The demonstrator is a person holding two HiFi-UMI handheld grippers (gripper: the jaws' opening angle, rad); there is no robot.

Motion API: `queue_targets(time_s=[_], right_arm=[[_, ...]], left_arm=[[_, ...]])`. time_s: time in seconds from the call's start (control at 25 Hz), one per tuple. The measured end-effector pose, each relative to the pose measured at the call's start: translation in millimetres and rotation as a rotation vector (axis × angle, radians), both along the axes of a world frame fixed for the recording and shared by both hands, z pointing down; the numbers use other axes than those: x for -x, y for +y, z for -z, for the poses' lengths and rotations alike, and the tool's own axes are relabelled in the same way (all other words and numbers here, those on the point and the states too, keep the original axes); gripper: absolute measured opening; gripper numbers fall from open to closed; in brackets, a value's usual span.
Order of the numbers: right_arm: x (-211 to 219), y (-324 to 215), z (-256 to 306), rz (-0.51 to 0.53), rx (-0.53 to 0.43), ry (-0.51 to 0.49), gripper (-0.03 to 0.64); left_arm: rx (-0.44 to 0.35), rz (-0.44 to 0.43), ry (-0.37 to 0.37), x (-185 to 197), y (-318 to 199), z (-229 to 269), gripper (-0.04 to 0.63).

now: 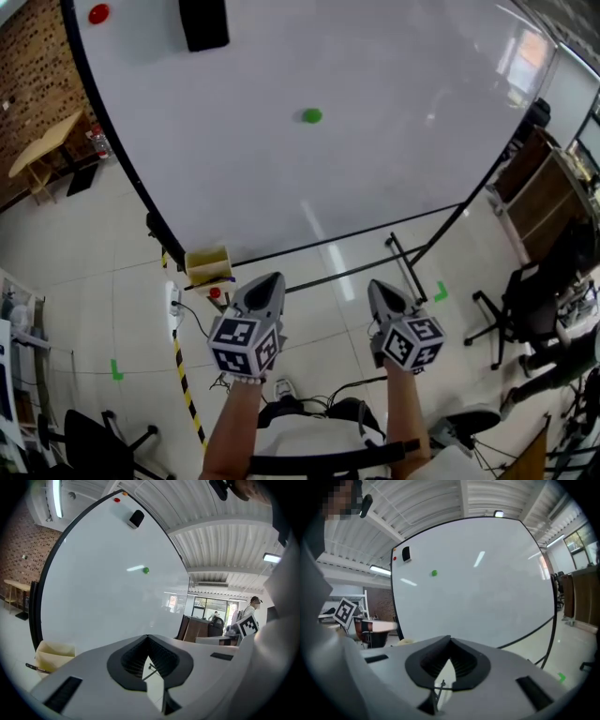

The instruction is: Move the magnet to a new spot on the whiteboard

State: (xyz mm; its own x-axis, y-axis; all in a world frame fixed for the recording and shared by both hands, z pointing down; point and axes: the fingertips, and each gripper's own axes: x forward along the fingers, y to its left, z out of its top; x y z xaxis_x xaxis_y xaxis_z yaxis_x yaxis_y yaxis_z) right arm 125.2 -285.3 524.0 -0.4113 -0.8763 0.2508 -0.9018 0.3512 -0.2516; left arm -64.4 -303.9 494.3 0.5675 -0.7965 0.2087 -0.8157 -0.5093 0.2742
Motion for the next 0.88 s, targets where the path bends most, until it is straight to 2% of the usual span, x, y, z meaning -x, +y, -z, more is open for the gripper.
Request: queue_targets(time_s=[0.2,0.36,0.64,0.88], right_arm=[[-8,40,-12,0.021,0.014,0.045,-0.002],[-32,82,-8,0.042,0.002,0.041,-0.002],[-98,179,-20,0.058,0.014,-0.003,-0.002],[-131,244,-26,0.087,0.04,-0.042,-0.002]], left_arm=[[0.003,0.001,-0.011,-29,36,1,-0.009],[0.008,0.011,-0.02,-58,82,1,-0.009],[0.014,0.037,-0.036,-119,181,-5,-0.009],[0.017,0.066,-0.047,-153,250,-2,-0.009]])
